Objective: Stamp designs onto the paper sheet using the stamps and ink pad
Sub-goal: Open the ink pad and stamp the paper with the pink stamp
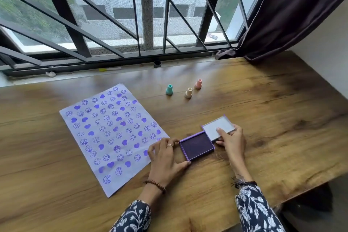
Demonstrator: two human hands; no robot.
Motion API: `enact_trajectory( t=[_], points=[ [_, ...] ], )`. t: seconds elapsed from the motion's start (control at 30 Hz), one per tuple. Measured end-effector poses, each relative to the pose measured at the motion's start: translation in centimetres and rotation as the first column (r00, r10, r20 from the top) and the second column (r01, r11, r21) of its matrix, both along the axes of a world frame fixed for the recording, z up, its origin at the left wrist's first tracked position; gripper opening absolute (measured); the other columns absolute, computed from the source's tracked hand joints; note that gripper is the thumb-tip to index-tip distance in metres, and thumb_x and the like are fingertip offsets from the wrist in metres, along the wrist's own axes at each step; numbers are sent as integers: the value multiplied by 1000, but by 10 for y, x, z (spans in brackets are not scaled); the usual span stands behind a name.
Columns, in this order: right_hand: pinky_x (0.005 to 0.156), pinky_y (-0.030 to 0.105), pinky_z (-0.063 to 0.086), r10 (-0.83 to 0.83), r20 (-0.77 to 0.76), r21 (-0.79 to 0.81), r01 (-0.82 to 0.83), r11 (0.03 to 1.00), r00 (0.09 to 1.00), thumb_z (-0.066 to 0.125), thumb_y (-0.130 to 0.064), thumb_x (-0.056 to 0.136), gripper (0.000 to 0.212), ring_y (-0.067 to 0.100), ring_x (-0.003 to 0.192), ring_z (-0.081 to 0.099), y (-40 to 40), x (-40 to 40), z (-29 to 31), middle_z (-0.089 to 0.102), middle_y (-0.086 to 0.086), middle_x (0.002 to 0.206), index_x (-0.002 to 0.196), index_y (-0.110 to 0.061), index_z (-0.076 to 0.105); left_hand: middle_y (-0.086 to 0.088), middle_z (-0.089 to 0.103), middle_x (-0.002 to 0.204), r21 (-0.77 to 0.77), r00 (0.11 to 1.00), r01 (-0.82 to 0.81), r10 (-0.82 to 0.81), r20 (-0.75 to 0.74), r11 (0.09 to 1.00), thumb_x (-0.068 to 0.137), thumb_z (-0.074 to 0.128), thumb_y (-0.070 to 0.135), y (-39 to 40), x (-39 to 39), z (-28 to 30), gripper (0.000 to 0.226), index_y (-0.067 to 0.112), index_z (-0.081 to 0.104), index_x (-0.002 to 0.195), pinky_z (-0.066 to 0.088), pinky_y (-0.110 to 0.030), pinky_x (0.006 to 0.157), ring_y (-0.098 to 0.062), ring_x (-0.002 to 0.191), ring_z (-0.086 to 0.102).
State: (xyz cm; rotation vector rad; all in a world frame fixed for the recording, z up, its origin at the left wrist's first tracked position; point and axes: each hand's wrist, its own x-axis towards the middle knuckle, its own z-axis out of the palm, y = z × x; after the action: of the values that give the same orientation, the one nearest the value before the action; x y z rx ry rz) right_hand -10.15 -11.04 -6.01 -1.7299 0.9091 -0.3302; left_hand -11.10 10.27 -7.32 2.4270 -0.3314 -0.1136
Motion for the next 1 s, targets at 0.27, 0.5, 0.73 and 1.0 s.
enact_trajectory(
  t=[0.27, 0.5, 0.73, 1.0],
  points=[
    [66, 40, 52, 112, -271, -329, -202, 922, 956, 74, -30, 71, 54, 37, 85, 63, -7, 8, 8, 62, 18, 106, 112, -12, 44, 9, 42, 112, -26, 998, 13, -14, -62, 1000, 59, 65, 64, 2, 1, 1, 69, 36, 42, 117, 9, -23, 90, -10, 112, 34],
    [70, 41, 55, 319, -152, -354, -353, 866, 935, 67, -30, 80, 20, 30, 82, 67, -2, 57, 28, 71, 10, 89, 96, -18, 65, 5, 53, 104, -92, 995, -90, 94, 44, 992, 69, 65, 55, -16, 37, 19, 46, 32, 57, 108, 15, -29, 88, -15, 108, 44],
    [77, 27, 48, 463, -155, -424, -482, 767, 873, 65, -16, 80, 29, 25, 94, 64, -17, 146, 35, 68, 12, 109, 108, -12, 61, -5, 49, 126, -28, 971, -52, 57, 231, 998, 76, 65, 40, -83, 137, 47, 49, 20, 53, 119, 28, -41, 96, -23, 121, 39],
    [83, 41, 54, 619, -275, -437, -669, 601, 736, 66, -17, 81, 22, 24, 94, 65, -31, 197, 18, 68, 11, 106, 102, -13, 62, -7, 44, 129, 133, 988, -34, 13, 157, 991, 76, 63, 38, -113, 200, 29, 51, 17, 49, 121, 21, -42, 100, -25, 123, 32]
  ],
)
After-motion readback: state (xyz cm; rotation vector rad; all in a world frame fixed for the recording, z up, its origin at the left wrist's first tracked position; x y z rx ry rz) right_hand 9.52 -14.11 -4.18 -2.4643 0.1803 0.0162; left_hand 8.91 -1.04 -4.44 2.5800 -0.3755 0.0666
